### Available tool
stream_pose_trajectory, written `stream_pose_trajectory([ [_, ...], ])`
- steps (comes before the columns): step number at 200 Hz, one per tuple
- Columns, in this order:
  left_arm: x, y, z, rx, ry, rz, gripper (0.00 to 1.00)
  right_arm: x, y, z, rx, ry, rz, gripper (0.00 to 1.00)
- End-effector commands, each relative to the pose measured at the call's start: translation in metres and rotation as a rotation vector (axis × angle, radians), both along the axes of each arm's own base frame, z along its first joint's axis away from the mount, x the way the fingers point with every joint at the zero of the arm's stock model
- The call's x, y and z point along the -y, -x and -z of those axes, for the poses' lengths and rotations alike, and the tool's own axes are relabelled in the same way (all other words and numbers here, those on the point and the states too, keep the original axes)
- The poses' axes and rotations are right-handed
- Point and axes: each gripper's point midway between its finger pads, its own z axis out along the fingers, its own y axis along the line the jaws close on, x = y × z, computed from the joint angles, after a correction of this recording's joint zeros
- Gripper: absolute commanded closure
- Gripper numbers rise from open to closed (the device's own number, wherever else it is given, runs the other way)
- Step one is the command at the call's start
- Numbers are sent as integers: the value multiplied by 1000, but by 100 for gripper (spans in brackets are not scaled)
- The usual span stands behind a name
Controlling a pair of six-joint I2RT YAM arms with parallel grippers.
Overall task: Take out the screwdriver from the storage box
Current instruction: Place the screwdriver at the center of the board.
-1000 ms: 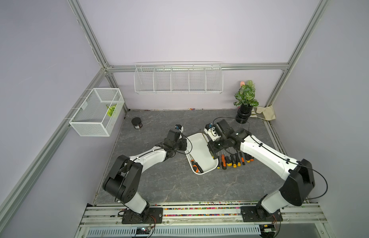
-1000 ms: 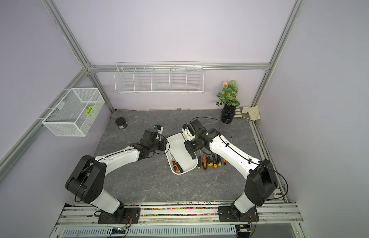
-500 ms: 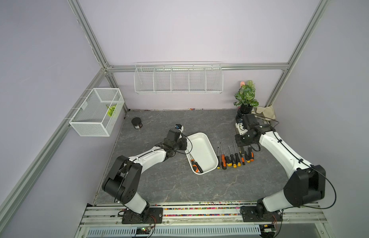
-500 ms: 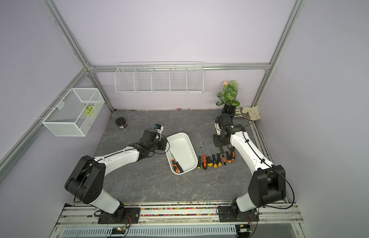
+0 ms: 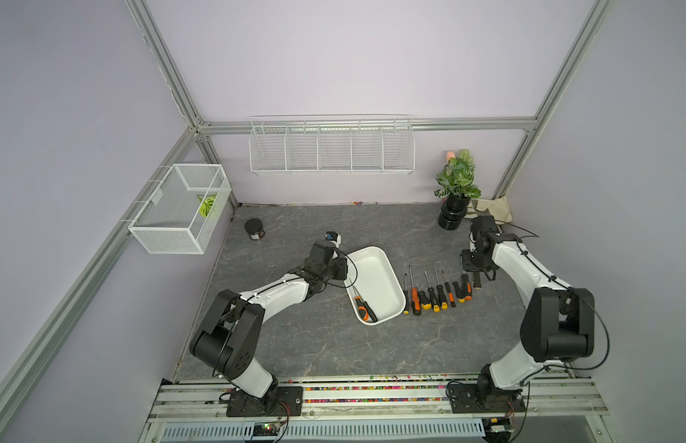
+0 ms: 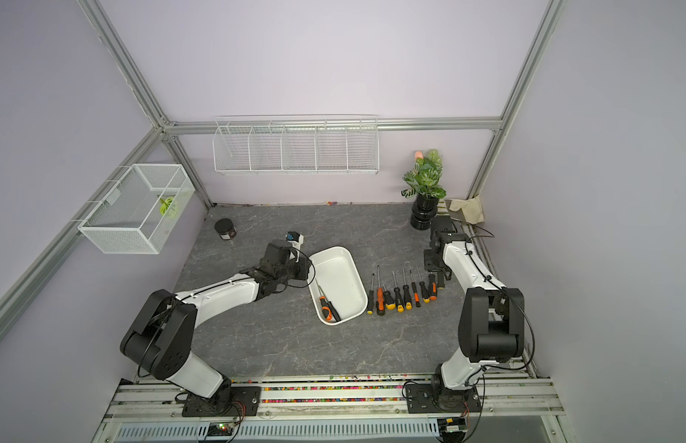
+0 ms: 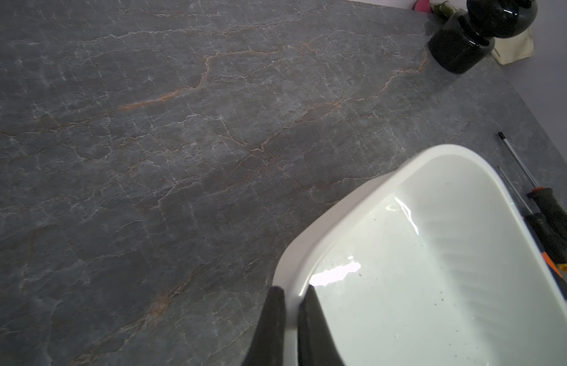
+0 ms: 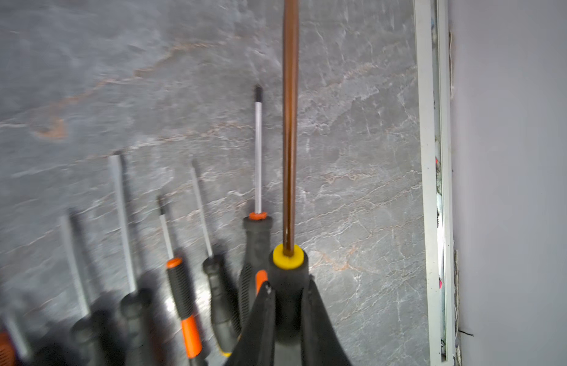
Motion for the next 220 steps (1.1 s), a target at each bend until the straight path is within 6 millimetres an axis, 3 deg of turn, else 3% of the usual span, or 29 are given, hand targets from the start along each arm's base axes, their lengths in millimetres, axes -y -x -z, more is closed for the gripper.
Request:
stream_pose_trajectory([
  [1, 2, 0, -11, 37, 16, 20, 100, 11, -8, 10, -12, 17, 22, 100],
  [60, 3, 0, -9, 32, 20, 22, 100, 14, -6, 44, -91, -18, 35, 100],
  [116, 5, -2, -11, 29, 28, 22, 100, 24, -4, 55, -117, -53, 75, 100],
  [220, 4, -3, -14, 35, 12, 24, 100, 20, -5, 70, -158, -111, 72, 100],
])
